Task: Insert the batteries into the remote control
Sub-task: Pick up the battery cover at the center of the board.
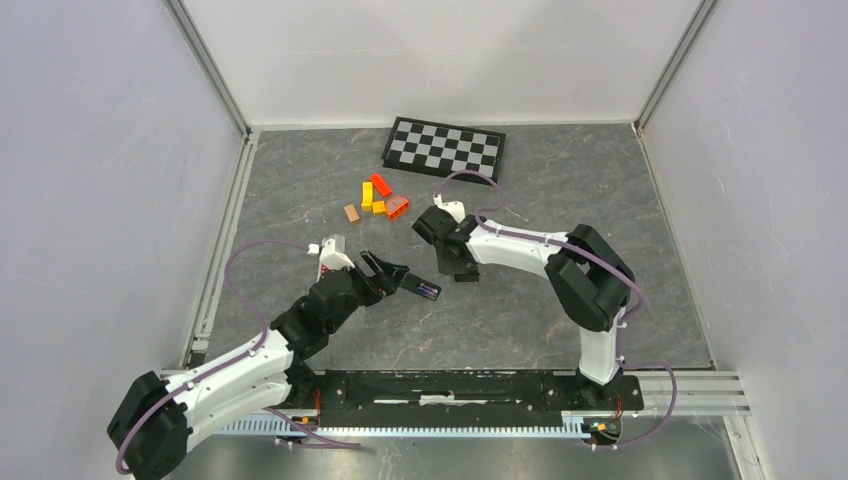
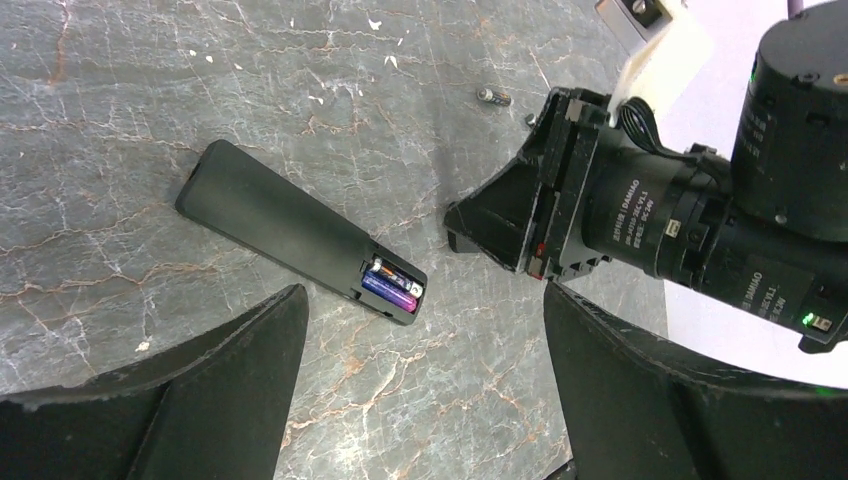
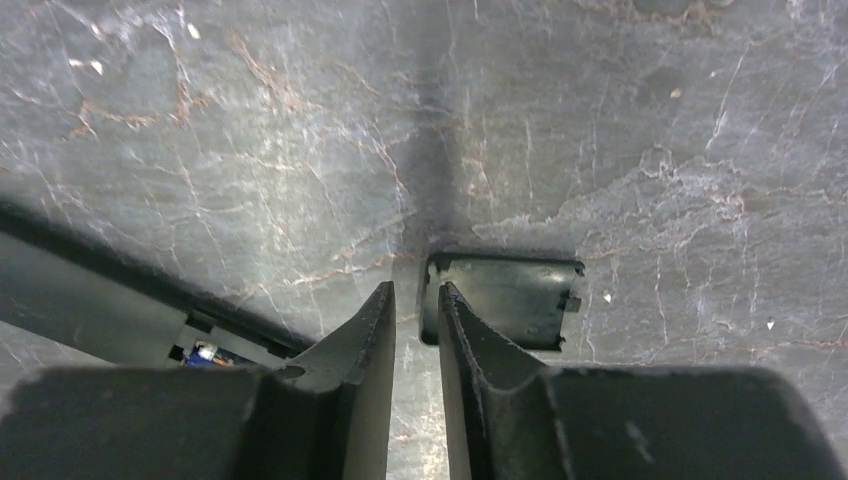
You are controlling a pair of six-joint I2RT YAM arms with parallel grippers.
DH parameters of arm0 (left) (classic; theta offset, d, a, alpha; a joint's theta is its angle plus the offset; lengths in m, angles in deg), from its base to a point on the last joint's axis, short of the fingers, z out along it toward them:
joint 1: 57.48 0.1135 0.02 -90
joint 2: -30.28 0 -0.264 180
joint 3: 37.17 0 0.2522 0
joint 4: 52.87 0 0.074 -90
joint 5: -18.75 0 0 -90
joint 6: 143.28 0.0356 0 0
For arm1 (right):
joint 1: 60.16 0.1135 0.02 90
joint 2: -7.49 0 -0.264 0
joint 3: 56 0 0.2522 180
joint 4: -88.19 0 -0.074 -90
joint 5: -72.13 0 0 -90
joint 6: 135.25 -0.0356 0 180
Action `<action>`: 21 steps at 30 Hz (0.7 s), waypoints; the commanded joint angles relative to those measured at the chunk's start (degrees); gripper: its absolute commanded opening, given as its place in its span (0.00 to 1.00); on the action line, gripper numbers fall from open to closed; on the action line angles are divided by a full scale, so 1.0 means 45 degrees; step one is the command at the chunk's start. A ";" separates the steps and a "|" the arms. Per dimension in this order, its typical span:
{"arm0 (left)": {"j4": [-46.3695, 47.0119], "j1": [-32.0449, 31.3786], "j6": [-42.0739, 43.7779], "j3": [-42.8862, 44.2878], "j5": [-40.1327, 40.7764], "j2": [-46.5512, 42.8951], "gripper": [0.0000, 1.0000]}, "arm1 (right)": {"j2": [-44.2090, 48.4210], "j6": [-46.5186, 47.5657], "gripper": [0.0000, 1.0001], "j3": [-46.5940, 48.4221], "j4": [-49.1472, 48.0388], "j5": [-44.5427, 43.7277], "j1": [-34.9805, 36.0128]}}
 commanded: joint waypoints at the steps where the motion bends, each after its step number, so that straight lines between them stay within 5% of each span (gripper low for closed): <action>1: 0.0474 0.0083 0.0488 0.0037 0.0330 0.0006 0.92 | -0.0456 0.0090 0.25 0.1009 0.0477 -0.0558 0.0019; 21: 0.1205 0.0201 0.0614 -0.0264 0.0085 0.0357 0.93 | -0.1243 0.0304 0.19 0.2343 0.2194 0.0637 -0.0318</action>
